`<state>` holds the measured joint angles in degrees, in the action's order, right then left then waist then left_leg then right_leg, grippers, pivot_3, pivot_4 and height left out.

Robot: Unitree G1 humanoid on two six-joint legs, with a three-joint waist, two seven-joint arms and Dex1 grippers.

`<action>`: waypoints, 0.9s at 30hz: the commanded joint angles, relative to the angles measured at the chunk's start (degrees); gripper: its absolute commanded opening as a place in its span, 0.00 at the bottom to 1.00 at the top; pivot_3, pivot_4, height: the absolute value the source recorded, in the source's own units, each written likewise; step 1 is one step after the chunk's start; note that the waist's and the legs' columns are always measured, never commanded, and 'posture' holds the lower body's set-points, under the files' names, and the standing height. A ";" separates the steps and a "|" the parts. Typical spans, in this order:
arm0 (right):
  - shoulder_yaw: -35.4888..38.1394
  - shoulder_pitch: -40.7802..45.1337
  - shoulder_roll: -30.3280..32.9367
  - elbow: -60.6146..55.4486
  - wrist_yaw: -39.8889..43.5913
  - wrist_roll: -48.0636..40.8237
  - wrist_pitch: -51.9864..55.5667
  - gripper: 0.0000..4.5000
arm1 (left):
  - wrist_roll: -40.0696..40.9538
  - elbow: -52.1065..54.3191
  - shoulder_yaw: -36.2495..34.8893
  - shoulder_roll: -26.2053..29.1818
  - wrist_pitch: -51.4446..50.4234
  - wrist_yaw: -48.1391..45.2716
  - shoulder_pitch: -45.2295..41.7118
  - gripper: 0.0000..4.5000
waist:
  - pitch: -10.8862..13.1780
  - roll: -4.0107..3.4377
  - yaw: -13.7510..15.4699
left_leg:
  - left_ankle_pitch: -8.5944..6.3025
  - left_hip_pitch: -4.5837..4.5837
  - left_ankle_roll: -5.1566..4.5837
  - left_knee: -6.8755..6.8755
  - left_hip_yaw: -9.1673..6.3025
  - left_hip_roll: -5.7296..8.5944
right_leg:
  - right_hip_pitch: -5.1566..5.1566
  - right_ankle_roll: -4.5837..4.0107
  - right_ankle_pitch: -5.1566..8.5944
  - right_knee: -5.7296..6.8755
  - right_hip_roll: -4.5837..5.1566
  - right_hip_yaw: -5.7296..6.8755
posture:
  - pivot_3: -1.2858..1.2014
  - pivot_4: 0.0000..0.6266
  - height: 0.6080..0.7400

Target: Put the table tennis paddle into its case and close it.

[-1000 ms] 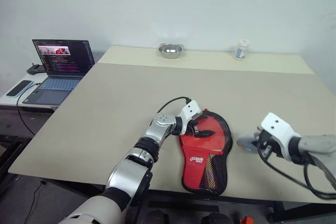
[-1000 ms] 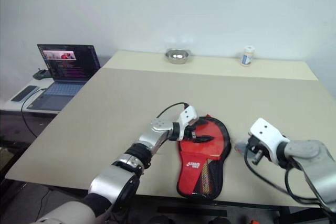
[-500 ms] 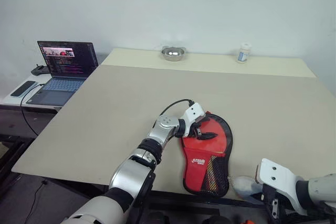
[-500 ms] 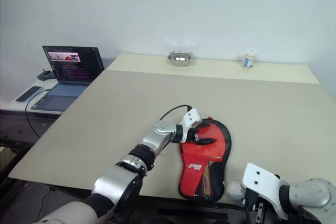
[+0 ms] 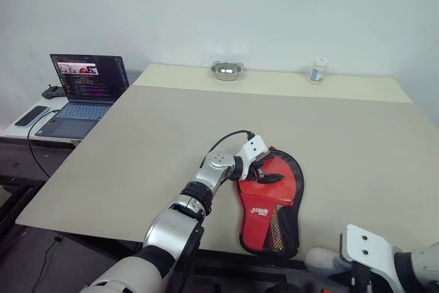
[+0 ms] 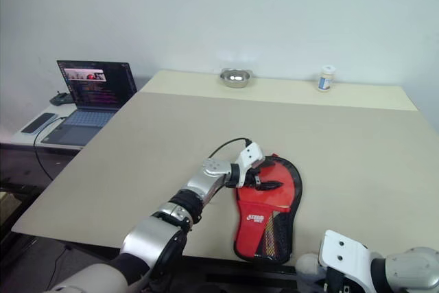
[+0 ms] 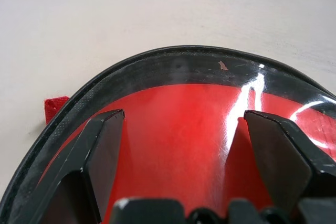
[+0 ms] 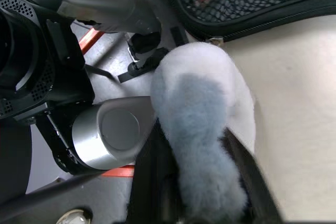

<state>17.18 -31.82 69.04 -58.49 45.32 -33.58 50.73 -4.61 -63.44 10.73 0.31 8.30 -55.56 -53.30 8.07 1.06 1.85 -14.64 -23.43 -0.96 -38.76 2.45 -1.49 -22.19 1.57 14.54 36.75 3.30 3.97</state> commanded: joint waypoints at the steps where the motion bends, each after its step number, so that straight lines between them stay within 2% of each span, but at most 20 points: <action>1: 3.82 3.20 -1.30 -1.02 2.83 -4.88 0.72 0.45 | -2.12 -3.86 1.82 -0.62 -1.08 0.26 2.81 0.89 | 0.02 0.03 -0.09 | 0.00 0.01 0.00 0.00 0.00 -0.02 | 0.02 0.00 0.00 0.00 -0.01 0.00 | 0.52 0.24 1.00; 7: 7.09 19.26 -2.55 8.23 1.72 -12.33 4.77 0.88 | -1.20 -2.52 1.13 -0.44 -0.93 -0.56 2.13 0.89 | 0.12 0.12 -0.30 | -0.01 0.20 0.02 0.00 -0.02 -0.04 | 0.01 -0.31 0.18 0.00 0.02 -0.04 | 0.52 0.24 1.00; 10: 3.95 27.00 -2.34 16.33 1.03 -9.98 3.95 0.88 | -0.02 0.61 0.63 0.37 -0.52 -2.80 1.73 0.89 | 0.33 0.20 -0.33 | -0.01 0.19 0.01 0.04 0.00 -0.03 | -0.02 -0.32 0.19 -0.02 0.07 -0.05 | 0.52 0.24 1.00; 14: -3.19 35.78 -7.02 25.77 -1.19 -3.89 -2.21 0.88 | 2.75 10.03 -0.36 3.50 -1.81 -7.30 2.38 0.89 | 0.75 0.25 -0.49 | 0.00 -0.07 0.01 0.16 0.09 -0.04 | -0.12 -0.23 0.12 0.06 0.05 -0.09 | 0.52 0.24 1.00; 19: -9.88 42.02 -16.64 35.18 -0.34 2.55 -13.92 0.88 | 8.22 30.05 -2.45 10.13 -11.56 -11.09 7.44 0.89 | 1.20 0.26 -0.87 | 0.04 -0.72 0.04 0.39 0.34 -0.09 | -1.03 -0.36 0.02 0.33 -0.22 -0.31 | 0.52 0.24 1.00; 23: -13.34 46.83 -25.35 42.82 1.07 4.77 -21.40 0.88 | 12.29 49.62 -5.71 20.03 -22.27 -11.22 17.16 0.89 | 1.35 0.11 -1.74 | 0.10 -0.59 0.13 0.75 0.46 -0.15 | -1.12 -0.51 -0.03 0.32 -0.26 -0.36 | 0.52 0.24 1.00; 27: -11.46 46.32 -24.75 47.74 7.12 4.46 -24.95 0.88 | 15.43 61.76 -6.66 24.50 -29.64 -9.64 22.79 0.89 | 1.49 -0.05 -1.39 | 0.10 -0.57 0.14 0.79 0.48 -0.11 | -1.11 -0.45 0.06 0.32 -0.23 -0.34 | 0.52 0.24 1.00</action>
<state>3.31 14.22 42.93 -11.68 49.48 -28.83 28.64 8.36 -7.69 4.58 24.70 -19.02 -65.74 -30.32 9.56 1.01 0.46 -14.55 -24.00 -0.82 -38.00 2.92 -1.55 -23.27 1.11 14.60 37.08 3.07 3.66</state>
